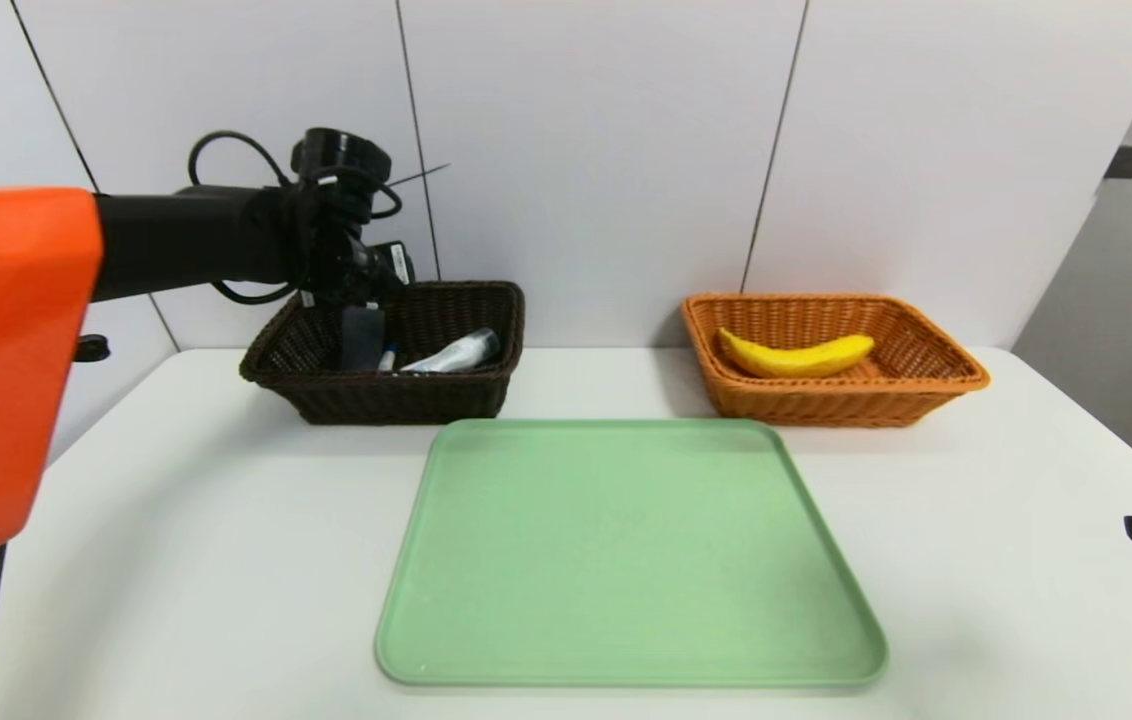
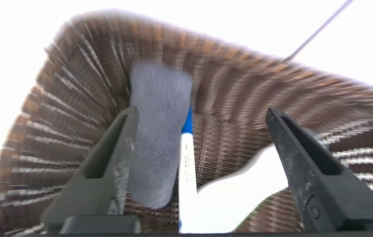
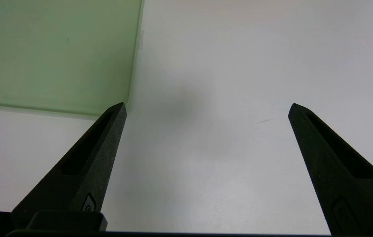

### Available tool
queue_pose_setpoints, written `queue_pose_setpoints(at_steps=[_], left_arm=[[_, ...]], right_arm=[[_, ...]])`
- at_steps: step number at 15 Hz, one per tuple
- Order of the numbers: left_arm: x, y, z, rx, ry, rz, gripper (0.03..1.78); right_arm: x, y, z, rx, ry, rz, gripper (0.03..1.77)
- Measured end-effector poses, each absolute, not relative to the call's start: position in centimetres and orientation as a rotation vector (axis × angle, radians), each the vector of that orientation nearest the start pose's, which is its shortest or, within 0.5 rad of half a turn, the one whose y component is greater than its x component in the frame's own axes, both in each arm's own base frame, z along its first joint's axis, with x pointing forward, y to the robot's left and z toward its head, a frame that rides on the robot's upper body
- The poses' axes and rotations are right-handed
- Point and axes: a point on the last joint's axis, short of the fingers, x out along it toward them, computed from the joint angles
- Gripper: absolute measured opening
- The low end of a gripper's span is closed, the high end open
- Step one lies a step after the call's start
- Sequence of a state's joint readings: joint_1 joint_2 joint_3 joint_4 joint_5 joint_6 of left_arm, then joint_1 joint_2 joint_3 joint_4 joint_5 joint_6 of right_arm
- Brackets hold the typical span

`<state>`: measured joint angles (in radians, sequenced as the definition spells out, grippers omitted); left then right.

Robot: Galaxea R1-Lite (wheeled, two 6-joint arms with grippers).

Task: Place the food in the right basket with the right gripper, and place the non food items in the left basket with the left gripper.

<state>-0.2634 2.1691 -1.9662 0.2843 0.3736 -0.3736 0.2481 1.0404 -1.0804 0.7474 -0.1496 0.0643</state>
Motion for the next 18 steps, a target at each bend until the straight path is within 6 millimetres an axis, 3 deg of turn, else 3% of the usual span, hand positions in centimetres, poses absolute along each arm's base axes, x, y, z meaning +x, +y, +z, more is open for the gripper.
queue_pose_setpoints(at_steps=[5, 9, 14, 18], left_arm=[[37.2, -9.2, 31.8, -0.099, 0.333, 0.134, 1.54], [30.3, -7.7, 35.8, -0.022, 0.398, 0.01, 1.61], [19.3, -5.0, 37.5, -0.02, 0.495, -0.122, 1.65], [10.5, -2.4, 35.9, -0.007, 0.471, -0.065, 1.67]], right_arm=[[9.4, 2.0, 28.5, -0.07, 0.657, 0.074, 1.7], [9.4, 2.0, 29.8, -0.065, 0.618, 0.077, 1.7], [8.1, 1.8, 30.1, -0.073, 0.754, 0.111, 1.7], [7.2, 1.9, 30.2, -0.046, 0.827, 0.243, 1.7]])
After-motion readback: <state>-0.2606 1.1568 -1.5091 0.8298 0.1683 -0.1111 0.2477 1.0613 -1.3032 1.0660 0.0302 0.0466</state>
